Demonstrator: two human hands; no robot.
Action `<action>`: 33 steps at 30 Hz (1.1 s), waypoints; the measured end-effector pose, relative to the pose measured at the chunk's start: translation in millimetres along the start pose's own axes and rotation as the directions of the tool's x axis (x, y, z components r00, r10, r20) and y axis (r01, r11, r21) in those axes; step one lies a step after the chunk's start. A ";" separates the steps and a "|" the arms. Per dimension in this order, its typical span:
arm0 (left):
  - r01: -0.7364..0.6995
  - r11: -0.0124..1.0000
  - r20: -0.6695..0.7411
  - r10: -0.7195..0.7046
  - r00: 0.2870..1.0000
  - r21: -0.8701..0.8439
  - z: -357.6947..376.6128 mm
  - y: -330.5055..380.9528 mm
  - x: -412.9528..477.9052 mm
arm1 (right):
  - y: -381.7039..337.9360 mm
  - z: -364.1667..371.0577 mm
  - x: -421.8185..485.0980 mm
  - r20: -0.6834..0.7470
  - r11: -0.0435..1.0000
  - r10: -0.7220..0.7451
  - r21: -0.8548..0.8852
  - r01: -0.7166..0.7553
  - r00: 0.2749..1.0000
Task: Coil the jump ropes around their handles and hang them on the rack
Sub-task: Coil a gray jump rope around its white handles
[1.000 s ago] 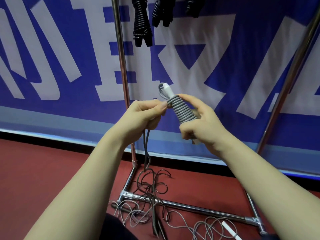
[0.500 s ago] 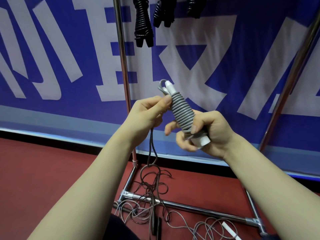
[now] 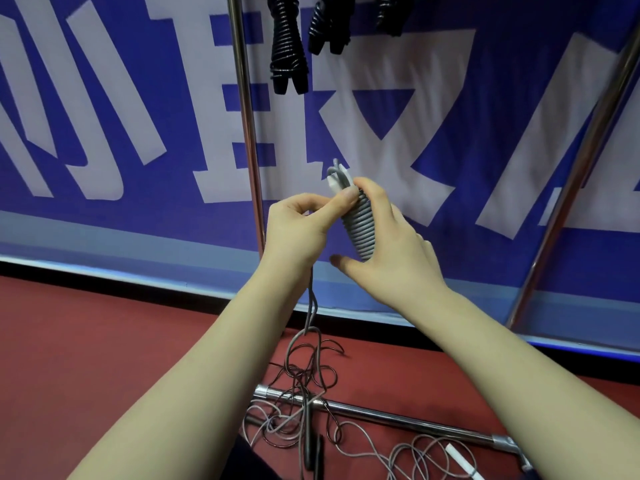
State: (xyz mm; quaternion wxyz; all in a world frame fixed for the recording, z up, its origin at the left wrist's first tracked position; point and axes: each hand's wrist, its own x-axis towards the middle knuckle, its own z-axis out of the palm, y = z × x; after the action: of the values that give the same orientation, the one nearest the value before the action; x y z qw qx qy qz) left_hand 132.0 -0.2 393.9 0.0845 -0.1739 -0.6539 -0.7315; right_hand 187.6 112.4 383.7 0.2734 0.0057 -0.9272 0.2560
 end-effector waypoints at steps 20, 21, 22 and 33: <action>-0.030 0.992 0.473 0.086 0.877 -0.124 -26.1 -3.5 8.4 | 15.5 -25.2 6.4 0.501 0.433 -0.214 0.818 -0.378 0.838; -0.033 0.992 0.482 0.088 0.871 -0.122 -25.5 -4.2 8.1 | 16.1 -24.6 7.4 0.519 0.422 -0.241 0.817 -0.393 0.820; -0.033 0.992 0.503 0.091 0.860 -0.122 -25.3 -5.2 8.1 | 16.5 -24.0 7.9 0.525 0.413 -0.270 0.821 -0.395 0.807; -0.036 0.994 0.300 0.067 0.951 -0.105 -21.2 -6.6 8.4 | 9.8 -18.5 7.9 0.396 0.687 -0.006 0.669 -0.284 0.918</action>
State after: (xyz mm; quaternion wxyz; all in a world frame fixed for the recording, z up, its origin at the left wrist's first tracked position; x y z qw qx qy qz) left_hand 118.9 -19.3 389.0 -0.0066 -0.3051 -0.6174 -0.7250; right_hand 188.8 130.8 396.4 0.0506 0.0875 -0.7859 0.6101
